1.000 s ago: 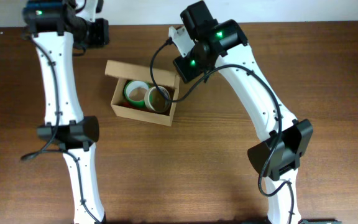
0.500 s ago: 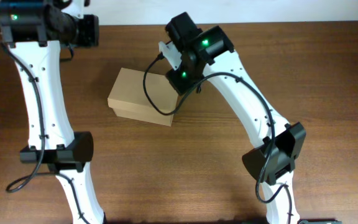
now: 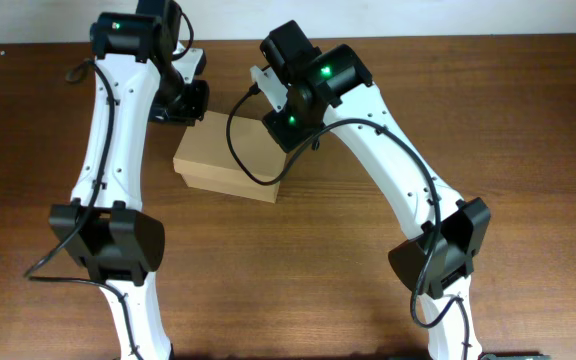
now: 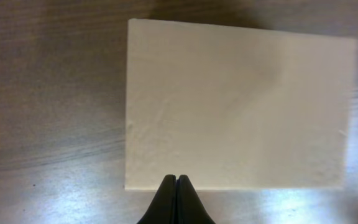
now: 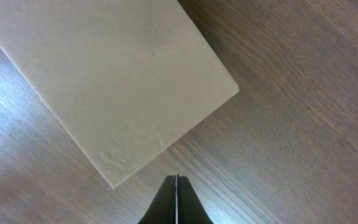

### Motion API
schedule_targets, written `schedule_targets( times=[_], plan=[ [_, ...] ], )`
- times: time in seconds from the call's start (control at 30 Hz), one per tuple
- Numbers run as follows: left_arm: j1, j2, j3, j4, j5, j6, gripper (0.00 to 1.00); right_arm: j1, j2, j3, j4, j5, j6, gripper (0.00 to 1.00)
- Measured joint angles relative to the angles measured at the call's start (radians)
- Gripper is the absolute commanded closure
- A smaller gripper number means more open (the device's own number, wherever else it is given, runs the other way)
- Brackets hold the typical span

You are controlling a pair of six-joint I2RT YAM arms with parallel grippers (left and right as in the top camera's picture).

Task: Pack container
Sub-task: 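Press the closed lid down with the right gripper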

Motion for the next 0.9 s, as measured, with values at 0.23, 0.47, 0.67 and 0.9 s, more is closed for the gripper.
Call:
schedule_targets(
  times=[0.23, 0.47, 0.67, 0.9],
  plan=[
    [0.015, -0.001, -0.158, 0.129, -0.021, 0.000, 0.98, 0.000, 0.041, 0.000, 0.031, -0.031, -0.003, 0.96],
    [0.019, -0.001, -0.318, 0.226, -0.027, 0.000, 0.98, 0.000, 0.140, 0.000, 0.032, -0.057, -0.003, 0.96],
    [0.019, -0.019, -0.402, 0.295, -0.022, -0.001, 0.98, -0.001, 0.197, 0.006, 0.037, -0.079, -0.003, 0.96],
    [0.020, -0.036, -0.428, 0.320, -0.020, -0.004, 0.98, -0.006, 0.204, 0.015, 0.058, -0.087, -0.003, 0.96]
  ],
)
